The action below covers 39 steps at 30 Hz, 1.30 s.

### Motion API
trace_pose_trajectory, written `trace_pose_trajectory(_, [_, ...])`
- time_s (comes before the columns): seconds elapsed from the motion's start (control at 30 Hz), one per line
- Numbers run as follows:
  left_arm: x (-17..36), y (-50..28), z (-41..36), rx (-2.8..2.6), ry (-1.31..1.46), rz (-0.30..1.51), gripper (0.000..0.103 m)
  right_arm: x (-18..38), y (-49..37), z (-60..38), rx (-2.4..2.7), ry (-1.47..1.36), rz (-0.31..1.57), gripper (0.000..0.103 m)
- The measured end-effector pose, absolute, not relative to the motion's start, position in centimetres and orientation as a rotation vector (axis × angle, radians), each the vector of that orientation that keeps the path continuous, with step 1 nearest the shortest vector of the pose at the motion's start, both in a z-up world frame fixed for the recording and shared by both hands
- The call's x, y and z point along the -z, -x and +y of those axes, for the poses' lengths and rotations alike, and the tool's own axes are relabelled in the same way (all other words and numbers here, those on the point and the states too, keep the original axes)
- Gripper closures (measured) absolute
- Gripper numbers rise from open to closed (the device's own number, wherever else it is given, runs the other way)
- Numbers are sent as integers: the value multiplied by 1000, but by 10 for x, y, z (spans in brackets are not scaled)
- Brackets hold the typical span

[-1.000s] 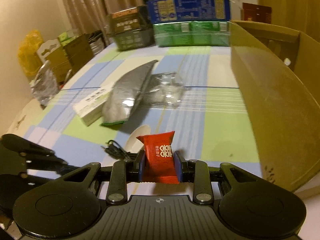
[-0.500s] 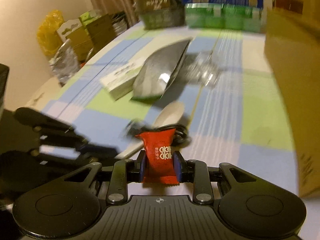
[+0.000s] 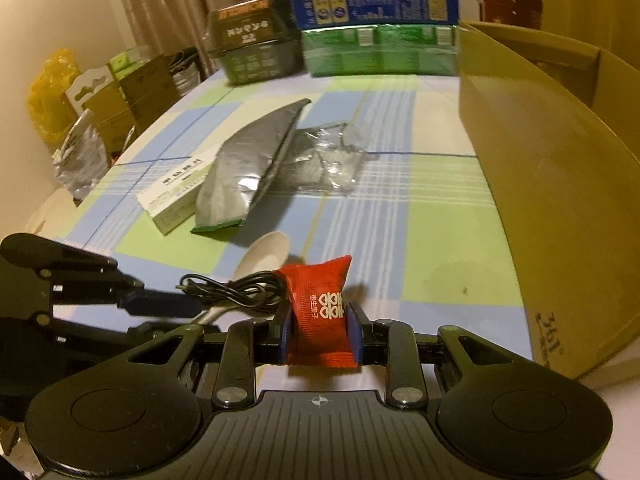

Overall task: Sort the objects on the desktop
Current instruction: 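Move the left tool toward the black cable beside the spoon while the right tool holds the packet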

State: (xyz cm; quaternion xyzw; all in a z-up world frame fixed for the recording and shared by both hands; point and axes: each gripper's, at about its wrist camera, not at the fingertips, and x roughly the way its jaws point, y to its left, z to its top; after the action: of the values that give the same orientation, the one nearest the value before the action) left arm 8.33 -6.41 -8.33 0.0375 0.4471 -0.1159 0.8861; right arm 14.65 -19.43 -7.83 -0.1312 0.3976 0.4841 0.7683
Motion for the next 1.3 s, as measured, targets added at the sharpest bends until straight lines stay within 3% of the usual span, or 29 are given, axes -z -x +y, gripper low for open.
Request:
trace_pose_trajectory(0.23, [88,-104,-70,242,-84,921,82,78,-154,-200,-1028,265,864,78])
trace_pose_trajectory(0.37, [88,-112,-71,223,-88,899,74,79,-158,-200,-1023,260,871,78])
trace_pose_trajectory(0.43, [89,-114,-71,211,-89,891,65,80,-158,-200,-1027,264,874,78])
trace_pose_trajectory(0.5, [89,-116,-69,199,-60,896,44,81,-159,-200,-1021,265,876,77])
trace_pose_trajectory(0.67, [88,-124,-62,169,41,884,33,80,-163,-202,-988,275,860,78])
trace_pose_trajectory(0.93, [93,-134,-66,134,36,862,31,79,-165,-206,-977,281,852,78])
trace_pose_trajectory(1.07, [92,-131,-62,125,32,880,42,78,-164,-206,-984,272,852,78])
trace_pose_trajectory(1.3, [81,-115,-45,107,175,863,40,75,-163,-206,-978,270,838,78])
